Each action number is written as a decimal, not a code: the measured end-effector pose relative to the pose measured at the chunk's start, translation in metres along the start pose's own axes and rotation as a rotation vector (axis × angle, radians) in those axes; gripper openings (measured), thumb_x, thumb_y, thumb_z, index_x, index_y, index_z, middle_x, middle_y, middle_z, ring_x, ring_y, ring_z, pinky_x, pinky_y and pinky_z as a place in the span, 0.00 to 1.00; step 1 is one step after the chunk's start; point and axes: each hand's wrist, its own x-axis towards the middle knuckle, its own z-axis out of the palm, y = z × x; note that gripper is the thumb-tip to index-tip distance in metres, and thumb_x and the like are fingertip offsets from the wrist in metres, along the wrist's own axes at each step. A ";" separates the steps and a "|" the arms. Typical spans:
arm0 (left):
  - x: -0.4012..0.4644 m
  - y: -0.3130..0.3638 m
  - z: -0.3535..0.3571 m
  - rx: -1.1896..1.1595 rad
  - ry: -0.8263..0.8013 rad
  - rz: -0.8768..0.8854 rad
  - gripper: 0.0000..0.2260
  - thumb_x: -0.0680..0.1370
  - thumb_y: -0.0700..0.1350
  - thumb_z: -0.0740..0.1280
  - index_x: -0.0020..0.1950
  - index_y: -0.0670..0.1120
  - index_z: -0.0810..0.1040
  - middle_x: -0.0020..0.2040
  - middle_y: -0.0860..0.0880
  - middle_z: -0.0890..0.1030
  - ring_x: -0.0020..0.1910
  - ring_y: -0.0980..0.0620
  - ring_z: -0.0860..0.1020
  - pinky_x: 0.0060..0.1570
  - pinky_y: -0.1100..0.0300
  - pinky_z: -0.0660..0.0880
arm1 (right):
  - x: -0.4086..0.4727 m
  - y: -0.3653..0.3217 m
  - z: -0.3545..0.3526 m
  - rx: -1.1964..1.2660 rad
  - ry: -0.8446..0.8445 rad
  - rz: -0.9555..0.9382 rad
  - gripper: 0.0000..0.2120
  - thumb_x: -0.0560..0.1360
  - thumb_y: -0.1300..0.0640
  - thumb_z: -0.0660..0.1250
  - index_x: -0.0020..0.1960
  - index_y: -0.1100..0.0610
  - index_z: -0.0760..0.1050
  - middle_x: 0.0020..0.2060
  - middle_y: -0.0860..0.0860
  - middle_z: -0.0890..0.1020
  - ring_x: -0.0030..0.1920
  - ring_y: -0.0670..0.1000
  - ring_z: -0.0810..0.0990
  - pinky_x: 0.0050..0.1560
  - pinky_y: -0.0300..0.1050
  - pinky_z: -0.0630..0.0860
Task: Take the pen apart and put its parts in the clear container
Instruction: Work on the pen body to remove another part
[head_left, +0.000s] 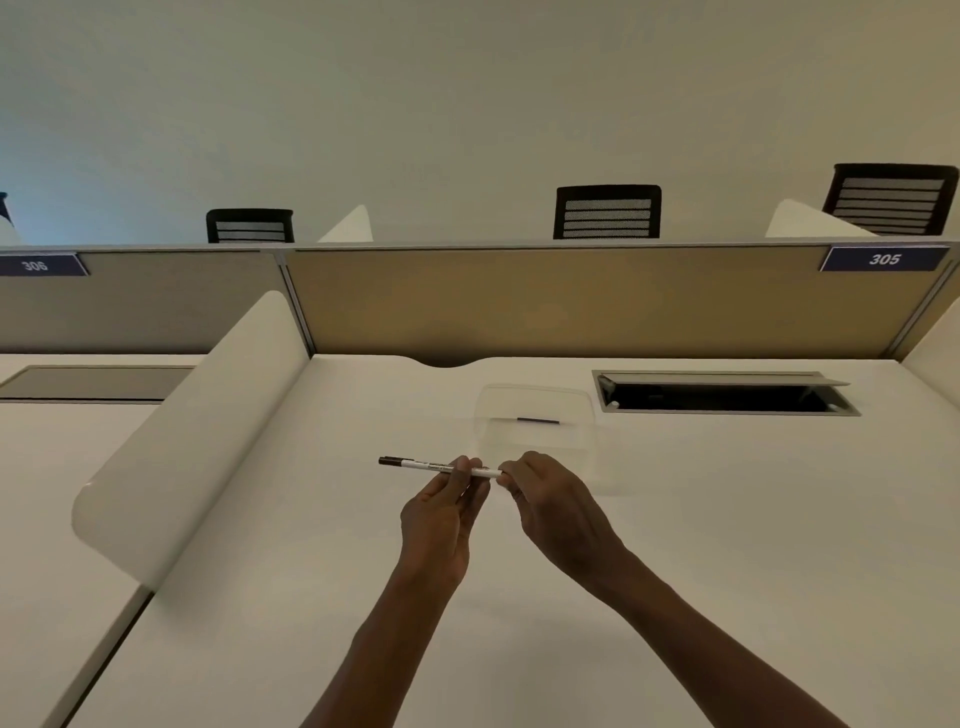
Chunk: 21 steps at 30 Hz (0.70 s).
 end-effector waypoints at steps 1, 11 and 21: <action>0.000 0.000 0.000 -0.010 0.012 0.005 0.07 0.75 0.39 0.70 0.49 0.35 0.83 0.47 0.40 0.86 0.47 0.47 0.85 0.42 0.59 0.82 | 0.000 0.000 0.000 -0.039 -0.017 -0.036 0.08 0.80 0.57 0.62 0.49 0.60 0.77 0.36 0.53 0.76 0.34 0.51 0.73 0.29 0.47 0.74; 0.000 0.006 0.006 -0.085 -0.024 -0.008 0.07 0.78 0.37 0.66 0.53 0.35 0.79 0.40 0.43 0.85 0.41 0.47 0.85 0.41 0.56 0.83 | 0.013 -0.018 -0.005 0.149 -0.095 0.237 0.16 0.81 0.57 0.59 0.33 0.54 0.68 0.26 0.48 0.72 0.26 0.49 0.68 0.29 0.45 0.65; 0.001 0.010 0.004 -0.040 -0.014 0.017 0.07 0.78 0.36 0.66 0.53 0.35 0.79 0.39 0.43 0.86 0.40 0.48 0.85 0.38 0.58 0.83 | 0.021 -0.025 -0.011 0.492 -0.221 0.509 0.19 0.82 0.52 0.56 0.33 0.54 0.70 0.25 0.46 0.71 0.26 0.45 0.68 0.30 0.41 0.64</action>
